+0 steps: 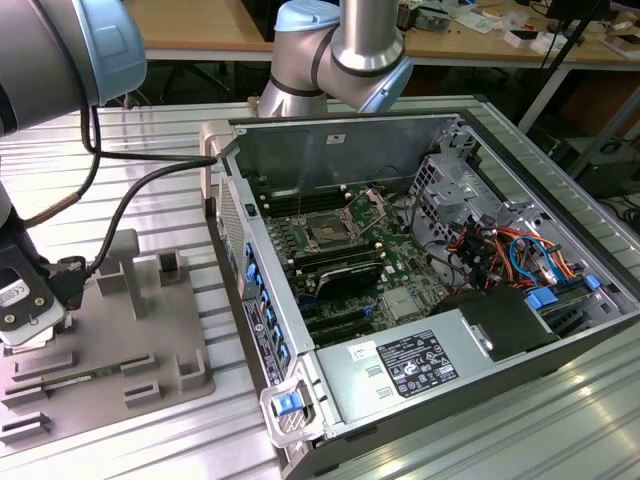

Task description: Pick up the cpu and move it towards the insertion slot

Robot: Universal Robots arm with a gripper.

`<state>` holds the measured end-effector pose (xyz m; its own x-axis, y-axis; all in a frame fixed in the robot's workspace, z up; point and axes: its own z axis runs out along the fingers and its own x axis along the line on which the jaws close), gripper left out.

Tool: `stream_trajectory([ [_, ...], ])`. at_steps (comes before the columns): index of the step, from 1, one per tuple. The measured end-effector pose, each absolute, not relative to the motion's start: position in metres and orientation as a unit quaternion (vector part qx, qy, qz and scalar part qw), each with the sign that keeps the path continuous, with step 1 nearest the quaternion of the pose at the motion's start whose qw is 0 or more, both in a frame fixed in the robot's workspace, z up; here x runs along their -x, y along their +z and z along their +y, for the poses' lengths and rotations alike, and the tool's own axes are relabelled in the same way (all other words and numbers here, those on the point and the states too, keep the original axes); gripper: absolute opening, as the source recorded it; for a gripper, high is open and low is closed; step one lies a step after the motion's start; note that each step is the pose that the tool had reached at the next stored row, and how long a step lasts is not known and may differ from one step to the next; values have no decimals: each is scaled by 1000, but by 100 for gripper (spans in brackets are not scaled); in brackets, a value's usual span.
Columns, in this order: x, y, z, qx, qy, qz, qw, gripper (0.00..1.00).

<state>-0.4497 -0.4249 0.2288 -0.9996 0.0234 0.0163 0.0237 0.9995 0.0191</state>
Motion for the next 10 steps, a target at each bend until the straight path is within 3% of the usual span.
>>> stream_trajectory([
  [10,450,230,-425,12,-10,-1000,8,55],
])
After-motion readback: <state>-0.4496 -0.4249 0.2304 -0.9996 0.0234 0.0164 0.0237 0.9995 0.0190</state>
